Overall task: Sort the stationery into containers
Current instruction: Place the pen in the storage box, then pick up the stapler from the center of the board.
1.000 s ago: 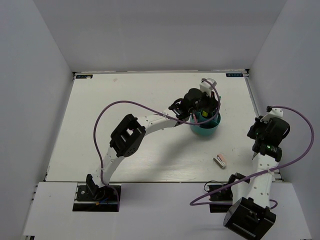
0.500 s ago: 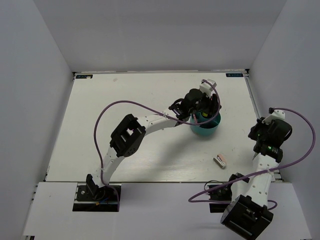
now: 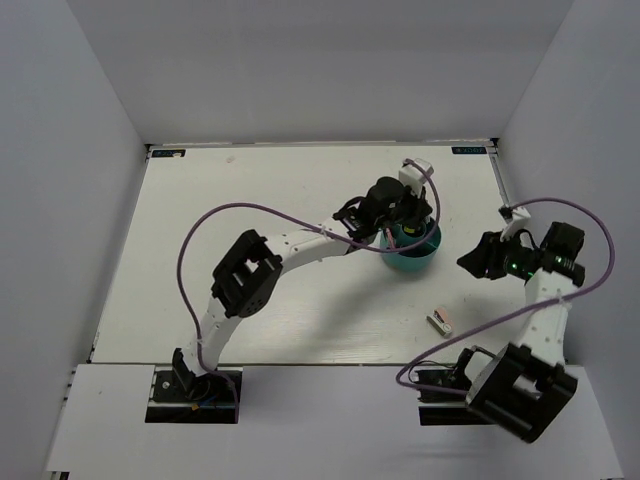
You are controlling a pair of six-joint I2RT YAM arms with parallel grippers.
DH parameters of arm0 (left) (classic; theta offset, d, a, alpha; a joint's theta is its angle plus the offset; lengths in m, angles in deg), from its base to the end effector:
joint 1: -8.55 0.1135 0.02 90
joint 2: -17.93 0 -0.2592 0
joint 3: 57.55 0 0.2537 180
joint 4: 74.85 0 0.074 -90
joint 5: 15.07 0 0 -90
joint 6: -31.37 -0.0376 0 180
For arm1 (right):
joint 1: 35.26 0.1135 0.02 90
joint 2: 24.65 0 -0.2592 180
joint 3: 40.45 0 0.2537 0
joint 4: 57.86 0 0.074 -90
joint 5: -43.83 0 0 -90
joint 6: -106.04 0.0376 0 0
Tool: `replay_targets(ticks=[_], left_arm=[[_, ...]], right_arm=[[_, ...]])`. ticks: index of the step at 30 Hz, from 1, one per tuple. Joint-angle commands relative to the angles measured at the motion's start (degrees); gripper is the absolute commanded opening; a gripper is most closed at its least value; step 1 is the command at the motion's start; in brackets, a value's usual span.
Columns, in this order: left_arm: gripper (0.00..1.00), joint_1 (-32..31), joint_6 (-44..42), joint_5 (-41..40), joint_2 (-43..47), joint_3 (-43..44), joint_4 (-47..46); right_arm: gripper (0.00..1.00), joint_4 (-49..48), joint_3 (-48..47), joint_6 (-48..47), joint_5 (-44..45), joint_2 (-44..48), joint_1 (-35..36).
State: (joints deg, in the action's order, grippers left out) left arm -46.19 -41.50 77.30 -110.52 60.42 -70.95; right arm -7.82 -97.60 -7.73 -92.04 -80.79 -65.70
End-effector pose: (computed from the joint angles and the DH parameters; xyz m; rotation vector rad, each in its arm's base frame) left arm 0.3097 -0.4408 0.2426 0.6486 1.8089 -0.9072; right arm 0.1817 -0.0755 0.2576 -0.2122 2.1460 0.4397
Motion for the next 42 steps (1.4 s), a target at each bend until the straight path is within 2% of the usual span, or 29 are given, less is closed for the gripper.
replay_targets(ticks=[1, 2, 3, 4, 5, 7, 8, 11, 12, 13, 14, 15, 20, 23, 28, 42], left_arm=[[0.0, -0.4, -2.7, -2.0, 14.7, -7.0, -0.1], [0.0, -0.5, -3.3, -3.8, 19.5, -9.7, -0.5], [0.06, -0.3, -3.5, -4.5, 22.0, -11.9, -0.9], [0.23, -0.1, -3.4, -7.3, 27.0, -17.1, 0.0], [0.51, 0.1, -3.1, -8.4, 32.0, -21.9, 0.9], [0.63, 0.4, -2.7, -11.8, 39.4, -28.1, 6.7], [0.77, 1.4, -1.9, -13.5, 43.8, -33.0, 11.5], [0.88, 3.7, -0.3, -15.5, 55.7, -39.5, 22.1], [0.89, 4.2, -0.1, -16.2, 57.6, -40.9, 29.7], [0.9, 5.1, 0.0, -17.0, 59.4, -42.2, 31.7], [0.92, 5.4, 0.1, -17.2, 65.0, -45.5, 33.6], [0.92, 6.6, 0.2, -17.7, 68.5, -48.4, 39.0], [0.92, 11.0, 3.2, -16.2, 81.7, -62.3, 45.7], [0.92, 12.0, 2.6, -16.1, 84.9, -65.2, 49.2], [0.93, 12.3, 2.4, -17.4, 88.5, -66.8, 52.1], [0.93, 12.2, 2.1, -16.0, 88.3, -67.2, 52.6]], right_arm=[[0.44, 33.0, -9.2, -27.7, -17.3, -7.7, 0.7], [0.4, 36.2, -10.7, -38.3, -17.2, -8.8, 1.2], [0.36, 39.1, -11.2, -41.9, -17.2, -11.6, 1.3], [0.36, 45.4, -11.2, -44.8, -16.0, -12.3, 1.9], [0.35, 46.5, -10.9, -50.6, -15.5, -12.8, 2.8], [0.35, 46.4, -10.4, -51.1, -11.5, -15.1, 5.7], [0.35, 43.8, -10.3, -46.8, -10.0, -15.7, 6.6], [0.36, 34.1, -8.1, -37.5, -1.3, -14.5, 10.8], [0.42, 30.5, -6.4, -36.4, 2.3, -13.3, 11.8], [0.42, 26.5, -4.3, -33.4, 6.2, -12.0, 14.5], [0.43, 23.3, -3.3, -31.5, 9.8, -11.8, 15.4], [0.43, 21.9, -1.7, -30.5, 11.5, -11.3, 16.8], [0.45, 14.3, 0.1, -20.9, 22.9, -14.4, 20.7], [0.43, 11.6, 0.4, -16.6, 26.7, -15.8, 22.3], [0.45, 9.4, 1.0, -13.8, 29.1, -16.1, 24.8], [0.49, 8.6, 4.9, -11.7, 29.7, -17.0, 29.5]])
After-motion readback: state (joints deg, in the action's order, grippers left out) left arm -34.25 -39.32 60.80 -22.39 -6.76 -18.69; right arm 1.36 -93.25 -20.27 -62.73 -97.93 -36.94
